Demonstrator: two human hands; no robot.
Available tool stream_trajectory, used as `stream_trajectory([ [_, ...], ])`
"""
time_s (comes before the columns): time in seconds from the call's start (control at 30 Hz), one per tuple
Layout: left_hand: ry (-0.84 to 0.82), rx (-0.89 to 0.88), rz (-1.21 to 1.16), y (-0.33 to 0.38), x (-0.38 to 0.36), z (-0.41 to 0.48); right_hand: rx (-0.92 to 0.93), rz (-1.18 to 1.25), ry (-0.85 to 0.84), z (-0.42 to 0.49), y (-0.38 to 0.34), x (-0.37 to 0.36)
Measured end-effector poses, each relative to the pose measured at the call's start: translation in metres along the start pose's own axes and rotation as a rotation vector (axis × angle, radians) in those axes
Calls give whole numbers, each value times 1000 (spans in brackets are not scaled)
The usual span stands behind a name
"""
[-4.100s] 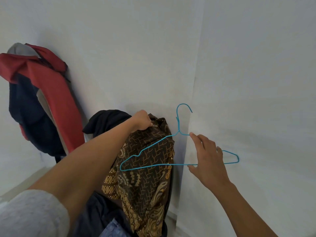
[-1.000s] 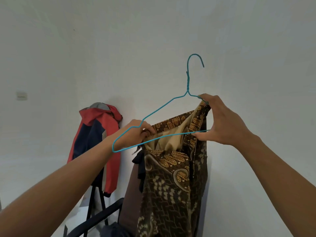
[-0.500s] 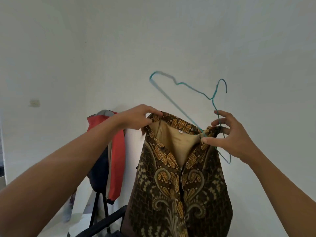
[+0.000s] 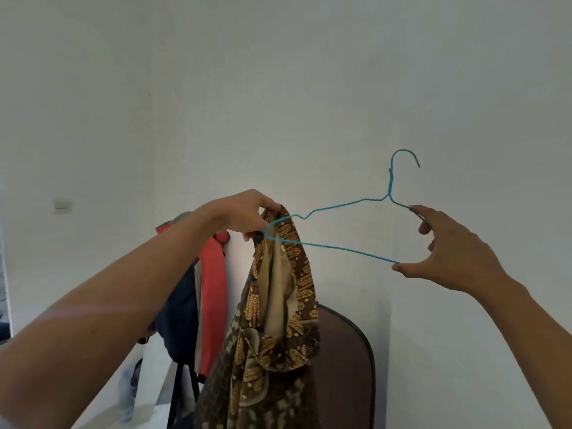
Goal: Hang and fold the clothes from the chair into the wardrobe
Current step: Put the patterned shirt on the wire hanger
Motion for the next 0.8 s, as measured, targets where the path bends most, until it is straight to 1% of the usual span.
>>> stream_trajectory([
  [0.07,16,40,57,0,3,-1,9,-76,3,-2,-6,3],
  [0.17,22,33,78,9,0,0,34,-177,19,-2,-29,3],
  [0.27,46,-13,-30,27,-4,2,78,-257,59,-2,-60,0],
  [0.33,76,-68,-146,47,-9,3,111,-281,81,-2,-82,-4],
  [0.43,147,-143,-352,75,-12,6,131,-202,127,-1,-110,-10],
  [0.47,175,-168,-379,81,-10,8,119,-144,143,0,-114,-11],
  [0.5,202,-202,-358,86,-7,8,104,-81,158,1,-114,-10],
  [0.53,226,-251,-283,92,-3,8,91,-23,176,3,-113,-8],
  [0.6,295,-376,-21,102,7,0,92,52,215,5,-108,-1],
  [0.67,429,-477,273,108,17,-14,113,67,235,5,-105,3],
  [0.73,573,-515,601,113,20,-25,136,62,234,5,-105,4],
  [0.77,594,-516,693,113,19,-27,149,69,234,5,-106,5],
  [0.8,575,-526,720,112,16,-26,158,78,232,6,-106,6],
])
Point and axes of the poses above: each hand's wrist, its own z-axis towards the middle knuckle, its own x-axis out of the back of the hand, y = z × x, the point moved 10 cm from there along z, towards the middle knuckle
